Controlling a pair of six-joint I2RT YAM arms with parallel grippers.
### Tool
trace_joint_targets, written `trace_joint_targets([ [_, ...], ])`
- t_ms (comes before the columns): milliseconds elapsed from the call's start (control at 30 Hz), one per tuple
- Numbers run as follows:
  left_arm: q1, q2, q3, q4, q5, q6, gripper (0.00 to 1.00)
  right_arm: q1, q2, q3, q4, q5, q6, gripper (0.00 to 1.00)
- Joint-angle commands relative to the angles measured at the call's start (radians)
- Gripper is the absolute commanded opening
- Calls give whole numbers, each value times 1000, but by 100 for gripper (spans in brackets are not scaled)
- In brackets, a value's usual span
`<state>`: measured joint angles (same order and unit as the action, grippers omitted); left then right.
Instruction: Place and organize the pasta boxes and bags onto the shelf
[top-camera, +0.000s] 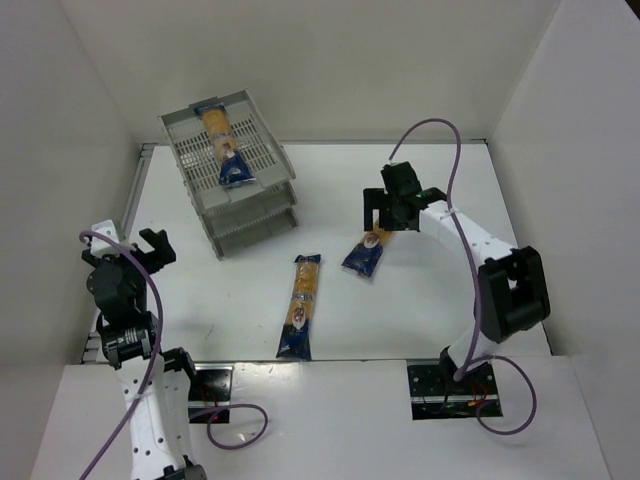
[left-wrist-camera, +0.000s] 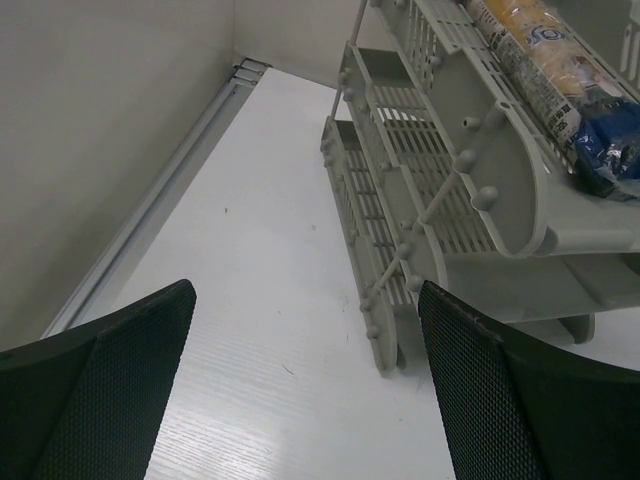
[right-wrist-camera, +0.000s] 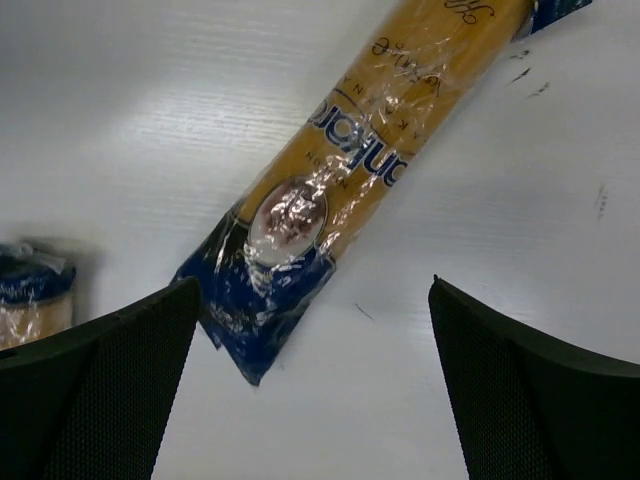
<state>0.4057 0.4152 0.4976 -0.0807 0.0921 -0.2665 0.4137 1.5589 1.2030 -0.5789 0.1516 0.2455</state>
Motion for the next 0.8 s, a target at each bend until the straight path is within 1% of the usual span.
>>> trace_joint_targets([
  [0,15,-6,10,33,20,-14,99,-33,67,0,149,-127,98,100],
  [67,25,5,10,22,29,-14,99,-33,133,10,172,-127,113,100],
  [100,25,5,10,22,29,-14,99,-44,157,24,172,-127,147,100],
  [233,50,28,19,22,29,-14,99,-75,251,73,172,-173,199,100],
  [267,50,37,19,22,29,-14,99,-75,268,84,154,-132,208,100],
  [333,59,46,19,22,38,-14,99,-75,311,105,116,-72,240,96],
  [367,68,56,19,22,38,-14,99,-75,311,118,97,-46,241,95],
  [433,68,56,19,22,38,-5,99,-75,322,118,50,5,268,95],
  [633,78,94,19,41,38,-5,99,-53,332,89,36,-7,290,95],
  [667,78,105,19,41,38,-5,99,-53,343,73,45,-24,290,92],
  [767,88,114,19,41,38,-5,99,-41,343,18,67,-50,290,92],
])
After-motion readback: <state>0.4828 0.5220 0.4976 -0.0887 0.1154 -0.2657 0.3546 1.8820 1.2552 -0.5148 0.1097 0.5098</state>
